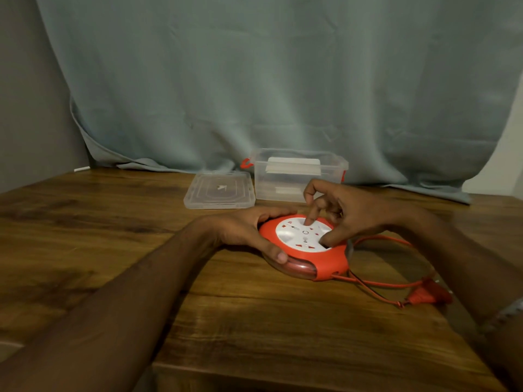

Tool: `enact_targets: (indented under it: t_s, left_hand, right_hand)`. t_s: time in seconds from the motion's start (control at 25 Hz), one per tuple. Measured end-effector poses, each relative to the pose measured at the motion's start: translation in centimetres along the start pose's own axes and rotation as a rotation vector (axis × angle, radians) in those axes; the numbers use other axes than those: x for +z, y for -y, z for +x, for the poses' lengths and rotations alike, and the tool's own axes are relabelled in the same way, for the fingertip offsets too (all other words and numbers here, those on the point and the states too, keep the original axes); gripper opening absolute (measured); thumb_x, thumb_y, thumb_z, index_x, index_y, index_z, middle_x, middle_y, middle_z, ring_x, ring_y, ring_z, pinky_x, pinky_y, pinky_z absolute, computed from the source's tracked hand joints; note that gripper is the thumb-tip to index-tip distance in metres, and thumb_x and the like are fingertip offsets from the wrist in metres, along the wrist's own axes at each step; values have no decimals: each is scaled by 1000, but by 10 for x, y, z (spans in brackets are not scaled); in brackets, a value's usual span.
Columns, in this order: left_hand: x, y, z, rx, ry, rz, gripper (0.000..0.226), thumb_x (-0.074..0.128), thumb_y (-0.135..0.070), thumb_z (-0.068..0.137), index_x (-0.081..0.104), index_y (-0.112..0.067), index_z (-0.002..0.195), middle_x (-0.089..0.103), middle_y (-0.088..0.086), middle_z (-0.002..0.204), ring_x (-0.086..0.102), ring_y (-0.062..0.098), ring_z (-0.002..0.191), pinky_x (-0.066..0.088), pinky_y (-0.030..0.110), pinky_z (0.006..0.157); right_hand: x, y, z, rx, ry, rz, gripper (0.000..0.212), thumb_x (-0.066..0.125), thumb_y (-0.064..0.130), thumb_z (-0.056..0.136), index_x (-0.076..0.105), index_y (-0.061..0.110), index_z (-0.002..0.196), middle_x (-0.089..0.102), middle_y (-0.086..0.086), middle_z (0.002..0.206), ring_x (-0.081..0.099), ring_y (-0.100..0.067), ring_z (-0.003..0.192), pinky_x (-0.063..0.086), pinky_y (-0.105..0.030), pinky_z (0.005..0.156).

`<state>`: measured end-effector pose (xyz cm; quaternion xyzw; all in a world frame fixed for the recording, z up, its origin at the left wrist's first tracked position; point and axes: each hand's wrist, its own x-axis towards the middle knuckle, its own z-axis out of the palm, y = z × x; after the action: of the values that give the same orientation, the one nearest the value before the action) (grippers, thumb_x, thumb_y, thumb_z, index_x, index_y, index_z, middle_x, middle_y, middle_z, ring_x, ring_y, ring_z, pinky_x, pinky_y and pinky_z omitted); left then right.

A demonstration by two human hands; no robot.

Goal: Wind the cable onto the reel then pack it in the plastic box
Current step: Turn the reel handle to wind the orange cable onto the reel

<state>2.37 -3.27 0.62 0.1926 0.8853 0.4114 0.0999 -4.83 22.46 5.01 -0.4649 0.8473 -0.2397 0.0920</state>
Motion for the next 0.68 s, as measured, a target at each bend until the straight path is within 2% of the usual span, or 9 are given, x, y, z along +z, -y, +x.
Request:
enact_targets:
  t_s: [0.08,0.2,0.32,0.44,0.52,0.68]
  left_hand:
    - [0,0,-1,-1,-6,-2,95,91,-10,79,40,-36,155,52,-33,135,56,-15,120,46,11,107]
    - [0,-1,-1,26,4,-14,89,89,-4,80,43,-39,148,56,-29,135,59,-21,114,48,7,96]
    - [2,-3,-2,36,-5,-33,86,88,-1,80,46,-39,144,59,-25,135,61,-18,114,49,8,94]
    - [2,-2,0,47,2,-43,88,89,-1,79,47,-40,145,59,-23,139,61,-12,120,50,11,97]
    - [2,-1,-1,55,6,-50,89,92,-5,77,48,-40,146,60,-22,140,61,-10,123,50,14,100]
    - [1,0,0,64,16,-37,106,94,-33,63,45,-33,156,59,-17,150,59,3,134,49,27,114]
  right_hand:
    - [4,3,0,31,-67,-53,68,97,17,67,48,29,112,79,0,98,56,-9,58,44,-23,54]
    - [12,11,0,31,-133,-146,51,97,24,64,58,27,98,77,-1,83,67,-20,69,46,-25,57]
    - [17,18,3,26,-155,-210,37,93,28,66,59,17,75,65,3,62,53,-7,54,40,-29,55]
    - [19,25,4,33,-173,-296,44,90,38,67,53,15,59,45,8,48,44,-7,49,32,-30,53]
    - [20,29,3,31,-170,-328,51,88,45,67,50,13,54,41,5,46,42,-9,47,32,-28,52]
    - [24,26,6,64,-183,-332,55,78,58,66,50,14,50,43,4,43,42,-11,45,37,-35,54]
